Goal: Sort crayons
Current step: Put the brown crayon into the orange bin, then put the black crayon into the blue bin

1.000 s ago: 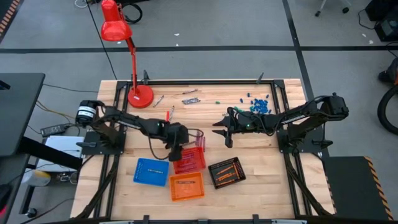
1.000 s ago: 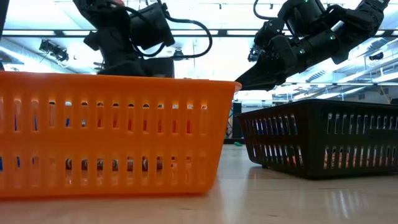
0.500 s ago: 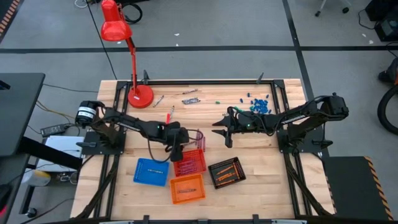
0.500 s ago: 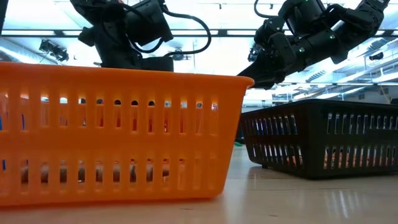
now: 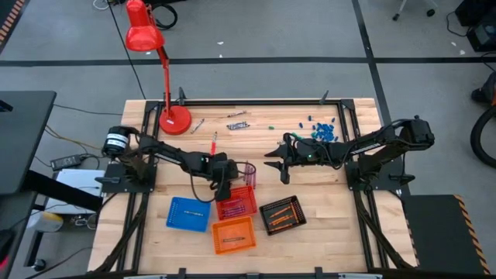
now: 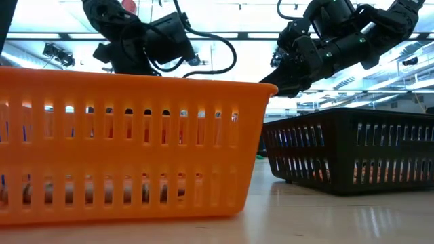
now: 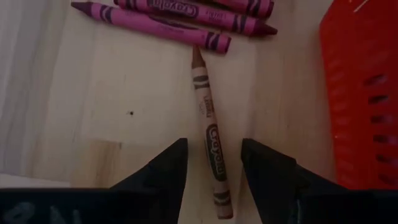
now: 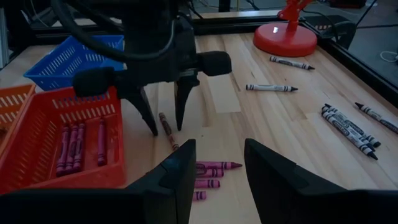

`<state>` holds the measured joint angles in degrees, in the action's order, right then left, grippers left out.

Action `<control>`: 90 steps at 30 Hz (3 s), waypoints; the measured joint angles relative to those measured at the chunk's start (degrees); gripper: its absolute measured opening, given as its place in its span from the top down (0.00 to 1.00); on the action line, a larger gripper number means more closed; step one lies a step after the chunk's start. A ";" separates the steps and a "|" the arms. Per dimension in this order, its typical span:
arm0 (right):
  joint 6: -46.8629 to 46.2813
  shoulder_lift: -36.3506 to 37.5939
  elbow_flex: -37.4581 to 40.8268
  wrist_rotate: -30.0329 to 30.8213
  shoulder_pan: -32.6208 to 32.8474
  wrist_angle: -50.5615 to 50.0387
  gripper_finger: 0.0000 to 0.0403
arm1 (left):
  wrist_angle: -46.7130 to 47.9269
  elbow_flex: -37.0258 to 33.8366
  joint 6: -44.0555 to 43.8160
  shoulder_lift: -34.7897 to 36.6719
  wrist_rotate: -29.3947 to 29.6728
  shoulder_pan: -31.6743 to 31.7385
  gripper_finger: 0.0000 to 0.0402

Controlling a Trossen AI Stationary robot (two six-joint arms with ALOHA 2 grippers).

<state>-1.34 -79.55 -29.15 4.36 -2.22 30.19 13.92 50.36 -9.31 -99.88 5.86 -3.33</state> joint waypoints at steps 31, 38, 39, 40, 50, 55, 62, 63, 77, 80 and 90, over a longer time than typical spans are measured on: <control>0.00 0.00 0.00 -0.02 0.00 -0.45 0.65 | 7.48 0.99 -1.48 3.81 -0.17 0.33 0.93; -0.14 0.00 0.00 -0.02 -0.01 -0.43 0.65 | 9.16 1.24 -2.77 10.81 -0.20 0.12 0.93; -0.15 0.00 0.00 -0.02 0.00 -0.40 0.65 | 9.10 1.26 -2.97 11.91 -0.56 -0.08 0.92; -0.16 0.00 0.00 -0.02 -0.02 -0.40 0.65 | 8.88 1.28 -3.00 13.16 -1.22 -0.33 0.92; -0.17 0.00 0.00 -0.02 0.00 -0.45 0.65 | 4.85 1.37 -10.46 16.96 -13.23 -6.53 0.91; -0.40 0.00 0.02 0.00 -0.02 -0.35 0.65 | -1.10 1.37 -16.87 15.35 -14.29 -11.99 0.90; -0.59 0.00 0.02 0.00 0.00 -0.03 0.65 | -6.86 1.39 -28.60 10.90 -15.16 -17.73 0.90; -0.55 0.00 0.02 0.00 0.00 0.27 0.65 | -7.97 1.39 -29.28 9.97 -16.42 -18.18 0.90; 0.48 0.02 0.02 0.00 0.00 1.22 0.65 | -10.91 1.44 -27.89 4.12 -23.98 -18.73 0.69; 0.91 0.02 0.02 0.00 -0.02 1.12 0.65 | -10.27 1.46 -26.22 5.38 -29.12 -16.18 0.63; 1.07 0.02 0.02 0.00 0.00 -0.22 0.65 | 6.44 1.56 -15.07 15.60 -15.18 -6.80 0.63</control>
<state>-0.27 -79.53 -29.12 4.36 -2.22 29.97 20.36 51.92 -24.38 -84.27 -9.32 -10.13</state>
